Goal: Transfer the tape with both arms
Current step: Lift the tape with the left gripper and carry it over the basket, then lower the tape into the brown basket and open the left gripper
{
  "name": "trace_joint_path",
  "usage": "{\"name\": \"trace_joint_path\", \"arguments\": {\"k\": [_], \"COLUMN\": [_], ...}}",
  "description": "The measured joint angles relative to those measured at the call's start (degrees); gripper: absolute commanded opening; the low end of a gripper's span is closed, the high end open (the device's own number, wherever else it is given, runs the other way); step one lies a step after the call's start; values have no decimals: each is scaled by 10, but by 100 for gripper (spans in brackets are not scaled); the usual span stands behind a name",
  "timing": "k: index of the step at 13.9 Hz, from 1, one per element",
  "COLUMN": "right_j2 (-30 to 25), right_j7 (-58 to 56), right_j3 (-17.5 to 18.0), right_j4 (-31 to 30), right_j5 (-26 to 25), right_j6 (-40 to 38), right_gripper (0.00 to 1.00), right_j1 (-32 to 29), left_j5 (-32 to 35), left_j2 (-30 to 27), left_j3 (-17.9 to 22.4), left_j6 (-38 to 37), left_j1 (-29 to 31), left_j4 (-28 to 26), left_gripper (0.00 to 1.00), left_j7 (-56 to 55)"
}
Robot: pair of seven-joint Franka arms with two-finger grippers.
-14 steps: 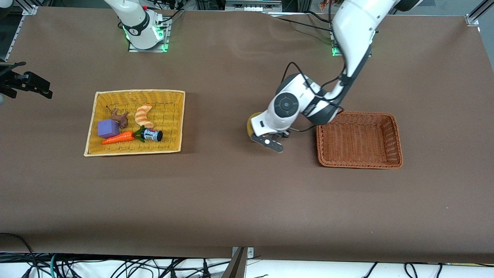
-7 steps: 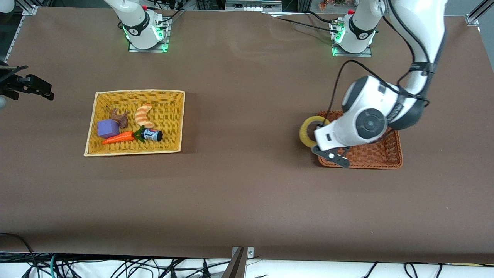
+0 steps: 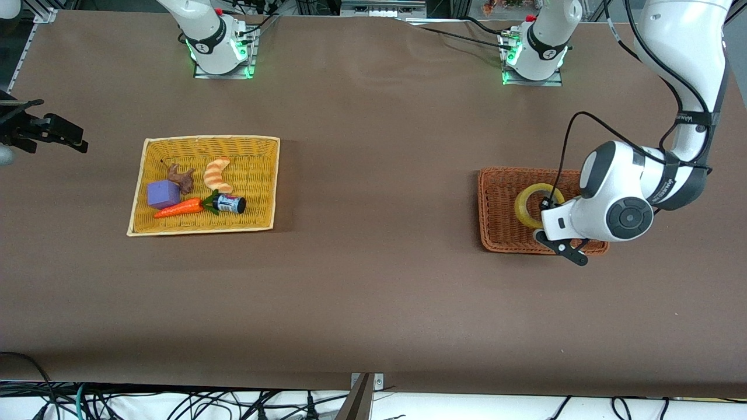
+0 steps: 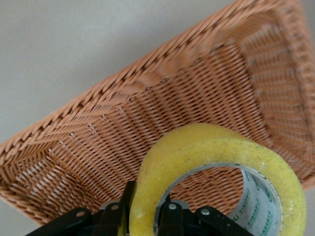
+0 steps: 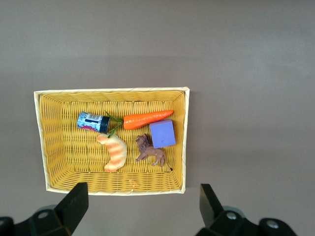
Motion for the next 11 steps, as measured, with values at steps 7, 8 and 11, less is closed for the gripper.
{"name": "trace_joint_path", "arguments": {"k": [7, 8, 11], "right_j2": [1, 1, 1], "right_j7": [-2, -2, -3], "right_j3": [0, 0, 0], "right_j4": [0, 0, 0], "right_j5": [0, 0, 0], "right_j6": [0, 0, 0], "right_gripper": [100, 100, 100], "right_j1": [0, 0, 0], "left_j5": [26, 26, 26], "left_j2": [26, 24, -5], "left_j3": [-1, -2, -12], "left_j6": [108, 108, 100], "left_j1": [36, 36, 37], "left_j4": [-38, -36, -31], "left_gripper": [100, 100, 100], "left_j7": [112, 117, 121]}}
